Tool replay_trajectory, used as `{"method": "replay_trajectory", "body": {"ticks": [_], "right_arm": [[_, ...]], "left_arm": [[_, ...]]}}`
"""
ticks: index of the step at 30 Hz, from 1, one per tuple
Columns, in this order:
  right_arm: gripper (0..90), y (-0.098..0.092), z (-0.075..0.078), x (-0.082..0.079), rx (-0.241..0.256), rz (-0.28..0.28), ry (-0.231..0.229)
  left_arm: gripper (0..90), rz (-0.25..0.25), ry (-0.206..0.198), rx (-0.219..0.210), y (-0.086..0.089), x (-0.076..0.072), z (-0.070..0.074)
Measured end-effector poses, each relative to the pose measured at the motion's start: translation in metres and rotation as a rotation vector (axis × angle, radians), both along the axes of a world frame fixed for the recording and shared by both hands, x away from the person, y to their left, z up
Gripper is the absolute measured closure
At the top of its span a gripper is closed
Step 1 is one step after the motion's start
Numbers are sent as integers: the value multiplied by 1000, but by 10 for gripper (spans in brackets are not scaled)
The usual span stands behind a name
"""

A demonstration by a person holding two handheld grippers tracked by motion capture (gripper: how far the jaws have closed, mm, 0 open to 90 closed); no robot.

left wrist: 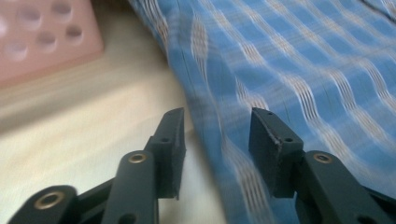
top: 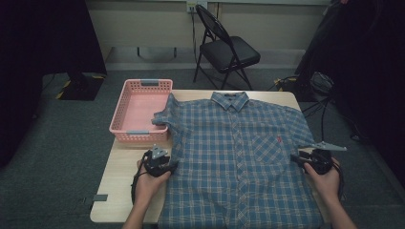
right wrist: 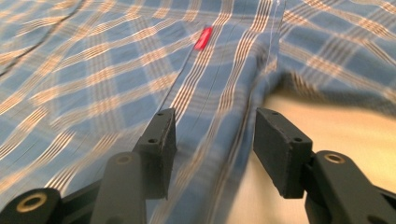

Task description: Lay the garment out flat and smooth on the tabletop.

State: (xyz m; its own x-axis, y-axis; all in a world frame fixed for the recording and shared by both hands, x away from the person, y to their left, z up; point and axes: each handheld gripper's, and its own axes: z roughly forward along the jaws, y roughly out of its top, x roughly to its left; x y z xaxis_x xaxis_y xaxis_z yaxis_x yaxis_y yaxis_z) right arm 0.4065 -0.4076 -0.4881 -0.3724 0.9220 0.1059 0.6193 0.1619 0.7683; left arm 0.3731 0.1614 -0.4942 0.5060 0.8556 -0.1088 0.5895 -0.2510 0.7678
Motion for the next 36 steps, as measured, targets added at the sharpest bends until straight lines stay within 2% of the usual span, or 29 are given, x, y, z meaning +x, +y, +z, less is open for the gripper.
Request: {"method": "replay_trajectory", "body": {"ticks": [2,4,6,7,9,11,12,14,15,17,19,22,24,26,28,29,30,31,32,33,34,36], "right_arm": [[489,-4,3,-15,2,13,6],[513,-5,1,-27,-15,33,25],[528,-4,-3,-34,-15,52,42],[551,-3,-4,-37,-20,59,35],[614,-1,-4,-39,-37,59,25],[788,-1,-5,-38,-35,72,26],[834,-1,-5,-36,-23,90,35],[872,-2,-3,-34,-14,107,51],[876,-2,-1,-33,-8,114,50],[878,-6,8,-34,22,116,34],[878,-11,22,-35,56,121,8],[880,-14,49,-34,56,127,-39],[880,-14,67,-35,55,131,-67],[879,-14,79,-37,50,139,-89],[855,-15,81,-42,54,142,-95],[767,-16,80,-44,52,124,-109],[670,-16,79,-47,36,93,-143],[555,-15,78,-49,29,81,-176],[458,-12,77,-50,45,84,-201],[391,-8,76,-51,55,91,-218],[361,-3,74,-50,50,112,-228],[291,9,69,-46,39,161,-220]], "left_arm": [[543,-11,18,-11,5,-13,0],[543,-26,18,-11,6,-23,-2],[555,-38,17,-12,5,-30,-2],[572,-43,15,-5,4,-32,-2],[658,-48,16,1,2,-32,-2],[788,-79,30,-4,0,-29,-2],[836,-87,26,5,-2,-29,-1],[867,-118,19,48,-5,-27,5],[871,-120,17,29,-5,-27,9],[875,-127,-17,-11,-1,-27,23],[876,-133,-57,-70,3,-28,41],[876,-144,-130,-134,2,-31,71],[875,-164,-154,-171,1,-34,85],[873,-176,-164,-173,0,-38,91],[863,-181,-152,-148,1,-40,89],[817,-164,-154,-133,1,-40,85],[699,-137,-171,-103,1,-39,82],[554,-130,-165,-76,-1,-38,78],[429,-143,-169,-55,-3,-35,74],[364,-149,-184,-57,-6,-33,70],[313,-160,-186,-63,-9,-30,66],[248,-181,-156,-74,-15,-26,59]]}}
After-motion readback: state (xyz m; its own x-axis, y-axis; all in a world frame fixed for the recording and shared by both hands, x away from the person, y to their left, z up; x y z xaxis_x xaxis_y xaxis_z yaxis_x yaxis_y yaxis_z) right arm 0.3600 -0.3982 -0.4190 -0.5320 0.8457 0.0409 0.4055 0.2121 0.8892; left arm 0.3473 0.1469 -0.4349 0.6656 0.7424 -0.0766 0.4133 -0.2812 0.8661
